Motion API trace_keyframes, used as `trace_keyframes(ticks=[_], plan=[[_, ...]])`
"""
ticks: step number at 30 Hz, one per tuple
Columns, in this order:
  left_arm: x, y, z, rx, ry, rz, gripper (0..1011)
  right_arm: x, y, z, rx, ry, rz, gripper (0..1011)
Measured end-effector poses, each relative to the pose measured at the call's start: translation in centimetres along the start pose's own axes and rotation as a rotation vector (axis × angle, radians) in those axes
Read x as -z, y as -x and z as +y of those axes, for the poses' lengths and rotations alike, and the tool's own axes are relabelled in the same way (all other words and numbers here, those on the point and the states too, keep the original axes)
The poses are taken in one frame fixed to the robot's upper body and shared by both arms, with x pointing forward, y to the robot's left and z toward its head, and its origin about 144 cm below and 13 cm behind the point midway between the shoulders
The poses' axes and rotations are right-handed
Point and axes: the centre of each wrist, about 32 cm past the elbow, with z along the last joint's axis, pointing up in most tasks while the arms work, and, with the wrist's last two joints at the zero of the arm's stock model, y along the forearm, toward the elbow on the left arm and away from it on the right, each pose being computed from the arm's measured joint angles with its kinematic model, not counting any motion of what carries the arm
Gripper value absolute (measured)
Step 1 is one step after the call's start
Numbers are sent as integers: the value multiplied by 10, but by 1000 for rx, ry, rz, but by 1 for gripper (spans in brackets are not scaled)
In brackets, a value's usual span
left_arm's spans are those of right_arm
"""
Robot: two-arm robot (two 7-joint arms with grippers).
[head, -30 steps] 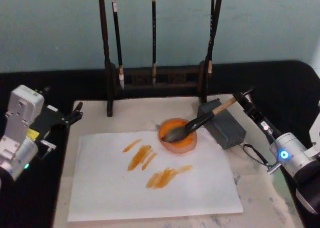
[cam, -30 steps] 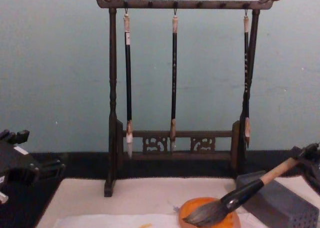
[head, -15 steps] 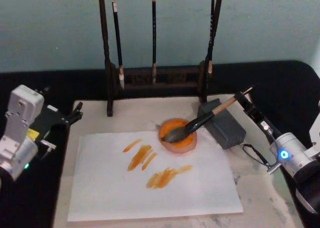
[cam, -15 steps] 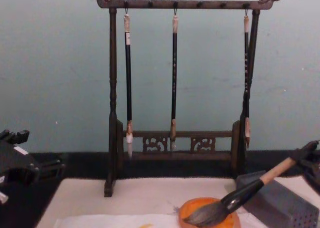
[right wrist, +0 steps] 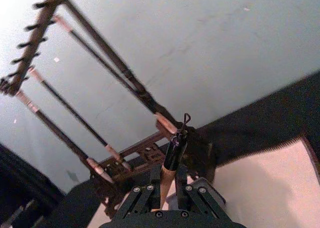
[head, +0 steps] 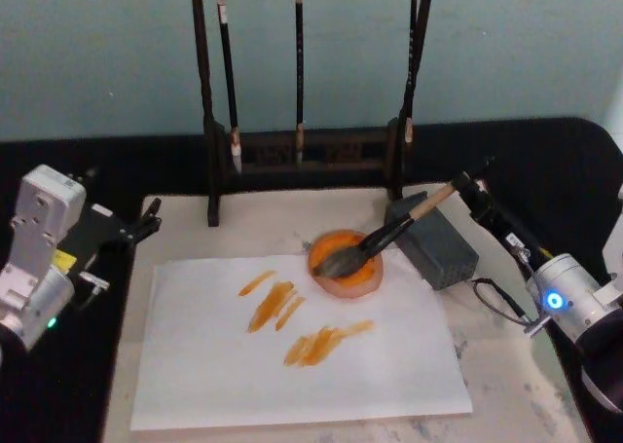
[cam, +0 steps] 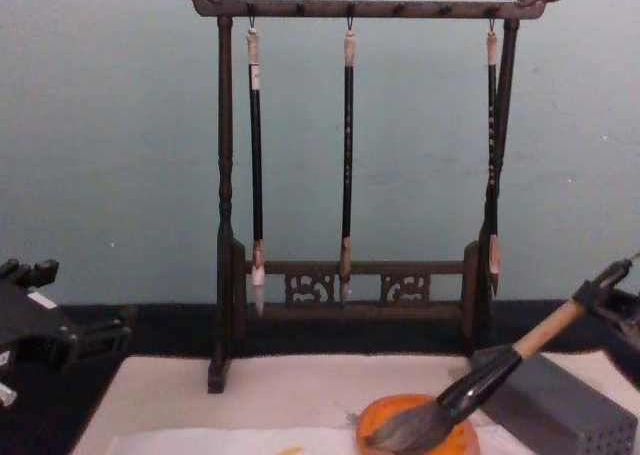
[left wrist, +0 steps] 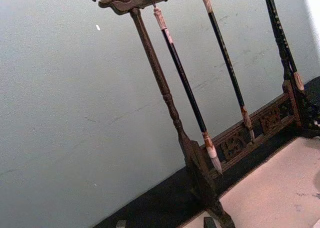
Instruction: Pick up the brush from the inkstone, write on the paper, then place the brush back to its original position.
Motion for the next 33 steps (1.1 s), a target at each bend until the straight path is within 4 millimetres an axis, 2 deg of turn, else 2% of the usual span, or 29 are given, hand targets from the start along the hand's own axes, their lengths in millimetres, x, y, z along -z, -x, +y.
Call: trace_keyframes(ticks=[20,33], plan=[[0,0,0,0,0,0,1001,-22,30,-5,-105,17,-398,180],[0,0,0,0,0,0,1001,-39,45,-3,-164,-23,-402,177]])
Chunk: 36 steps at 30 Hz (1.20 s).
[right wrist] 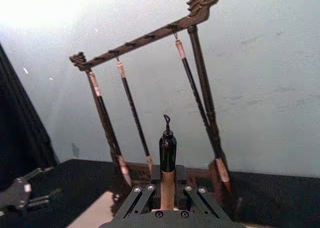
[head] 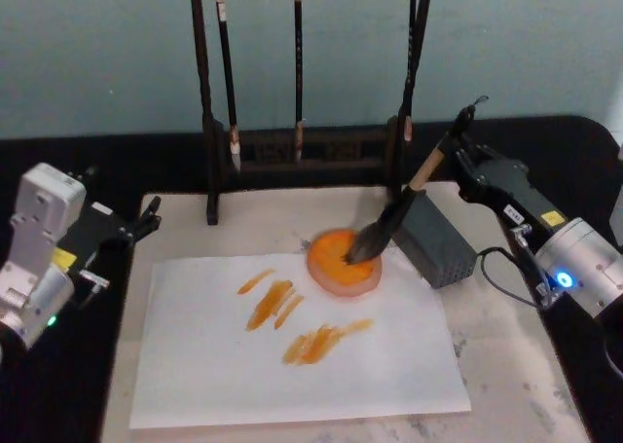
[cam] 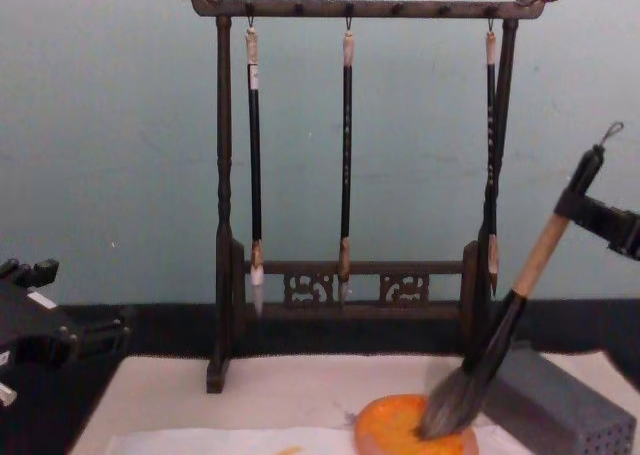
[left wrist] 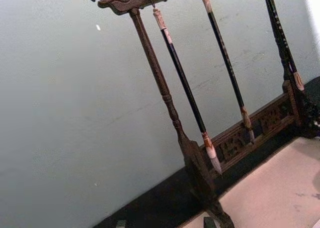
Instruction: Pick up the brush from the inkstone, write on the paper, then place the brush back to its original position.
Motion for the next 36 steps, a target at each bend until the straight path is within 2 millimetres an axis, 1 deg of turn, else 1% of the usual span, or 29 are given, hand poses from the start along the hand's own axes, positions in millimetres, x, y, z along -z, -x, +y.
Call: trace_keyframes(ticks=[9,19,23,31,36], plan=[[0,0,0,0,0,0,1001,-9,7,5,-56,20,25,177],[0,0,0,0,0,0,1001,-10,8,7,-71,26,12,177],[0,0,0,0,0,0,1001,-12,8,8,-79,22,-7,177],[0,0,0,0,0,0,1001,-19,13,17,-128,44,-121,177],[0,0,0,0,0,0,1001,-20,15,19,-144,55,-155,177]])
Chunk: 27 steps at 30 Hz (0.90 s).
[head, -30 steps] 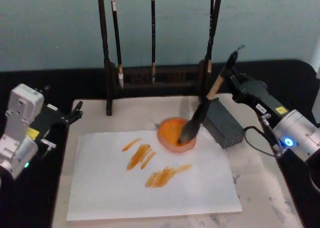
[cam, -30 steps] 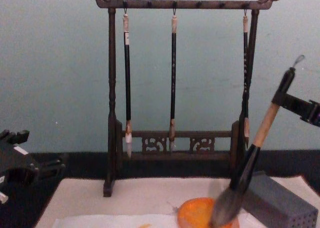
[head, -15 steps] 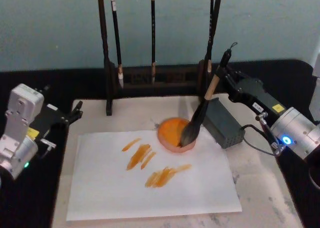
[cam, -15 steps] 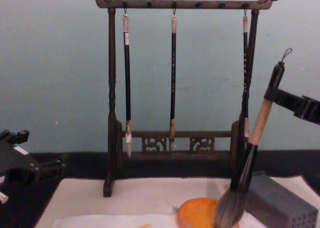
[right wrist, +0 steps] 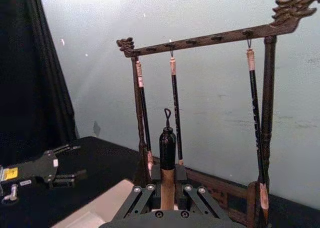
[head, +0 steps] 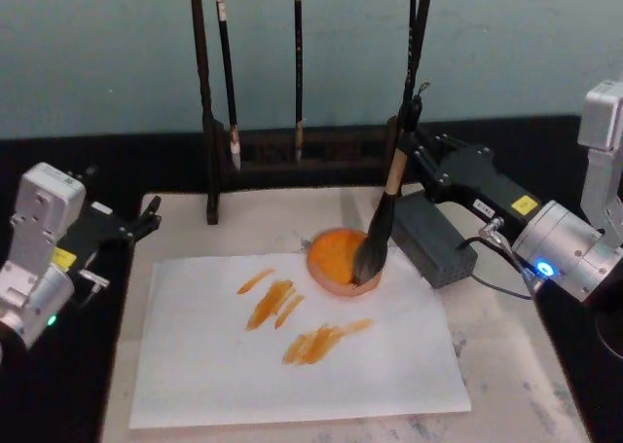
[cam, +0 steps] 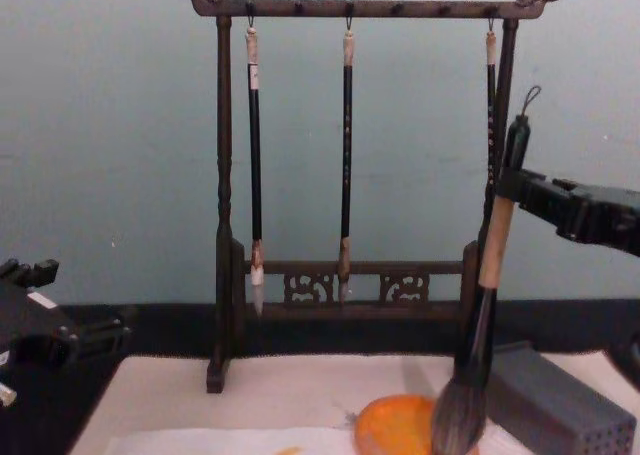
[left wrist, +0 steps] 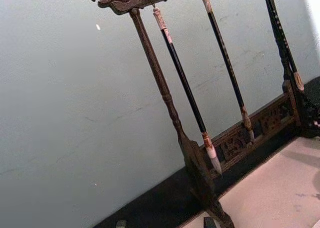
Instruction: Pick up the brush from the inkstone, write on the paper, then place the brush back to its original position.
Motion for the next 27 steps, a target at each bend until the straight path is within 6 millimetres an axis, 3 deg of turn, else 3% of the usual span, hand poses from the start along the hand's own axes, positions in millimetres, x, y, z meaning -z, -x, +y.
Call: trace_keyframes(ticks=[27], plan=[[0,0,0,0,0,0,1001,-3,1,4,-22,-39,-44,177]])
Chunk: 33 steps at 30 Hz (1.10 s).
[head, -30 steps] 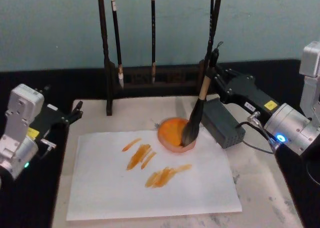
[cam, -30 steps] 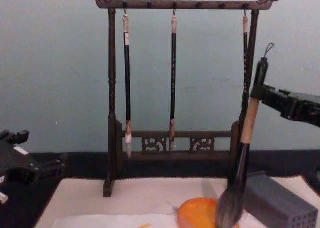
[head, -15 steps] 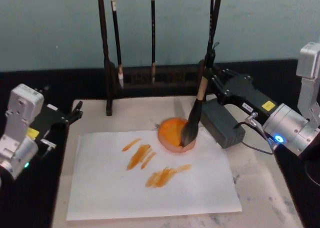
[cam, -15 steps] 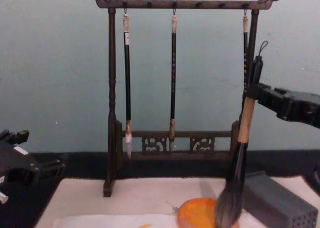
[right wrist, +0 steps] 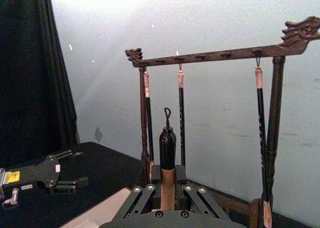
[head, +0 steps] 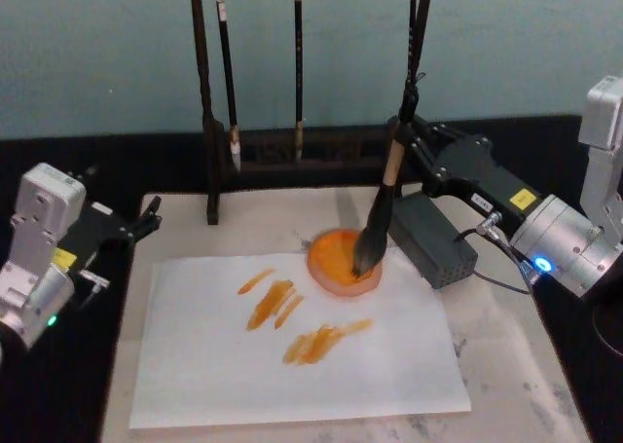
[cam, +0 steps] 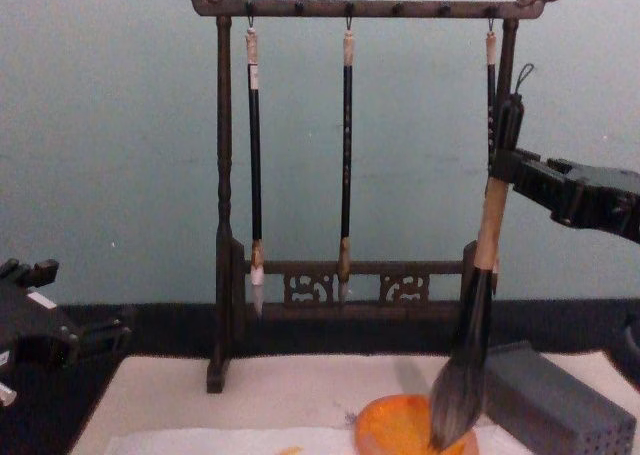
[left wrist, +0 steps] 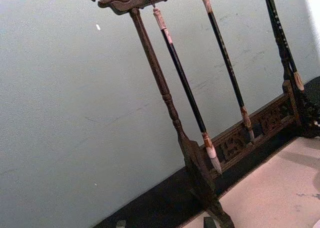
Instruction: Pick up the brush from the inkstone, write on the paper, then place the brush back to its original position.
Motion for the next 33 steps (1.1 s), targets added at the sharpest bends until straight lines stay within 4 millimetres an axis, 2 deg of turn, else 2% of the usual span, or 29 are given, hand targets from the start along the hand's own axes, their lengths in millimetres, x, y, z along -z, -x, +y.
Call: trace_keyframes(ticks=[13,26,33], plan=[[0,0,0,0,0,0,1001,0,-4,3,9,-13,42,177],[0,0,0,0,0,0,1001,-25,-15,14,21,58,158,177],[0,0,0,0,0,0,1001,-29,-12,16,3,65,177,177]])
